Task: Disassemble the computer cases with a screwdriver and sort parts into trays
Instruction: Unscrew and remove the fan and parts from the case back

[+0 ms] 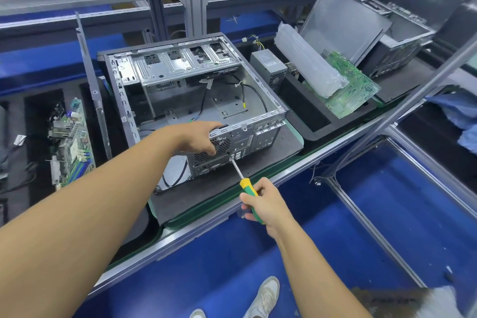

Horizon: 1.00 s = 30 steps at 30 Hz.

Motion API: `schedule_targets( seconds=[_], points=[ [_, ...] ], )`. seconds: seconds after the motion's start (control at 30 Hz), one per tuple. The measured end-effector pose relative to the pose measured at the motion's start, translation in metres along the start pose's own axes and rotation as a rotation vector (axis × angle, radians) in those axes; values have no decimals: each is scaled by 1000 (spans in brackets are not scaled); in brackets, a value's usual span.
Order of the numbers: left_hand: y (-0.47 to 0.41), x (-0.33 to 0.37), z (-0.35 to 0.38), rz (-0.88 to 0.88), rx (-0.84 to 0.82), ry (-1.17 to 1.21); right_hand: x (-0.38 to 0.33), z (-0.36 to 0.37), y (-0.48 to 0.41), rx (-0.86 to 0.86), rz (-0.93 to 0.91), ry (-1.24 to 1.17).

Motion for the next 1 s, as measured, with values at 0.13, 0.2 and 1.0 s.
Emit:
schedule_targets(
  seconds=[0.13,0.2,1.0],
  points=[
    [-1,-2,0,6,3,-4,-8,2,8,-124,65,-93],
    [-2,-2,1,10,9,-3,-13,5,12,-263,213,-253],
    [-3,-6,2,26,4,-6,-19,-4,5,31,-80,100]
  ],
)
Point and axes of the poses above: each hand's wrist, its own y-axis away from the middle knuckle, its own z-axis out of the palm, x = y × z, the point moved 4 cm from there along -y, towards the middle knuckle, and after that the axes turned 1 degree about x, right-handed, at the moved point
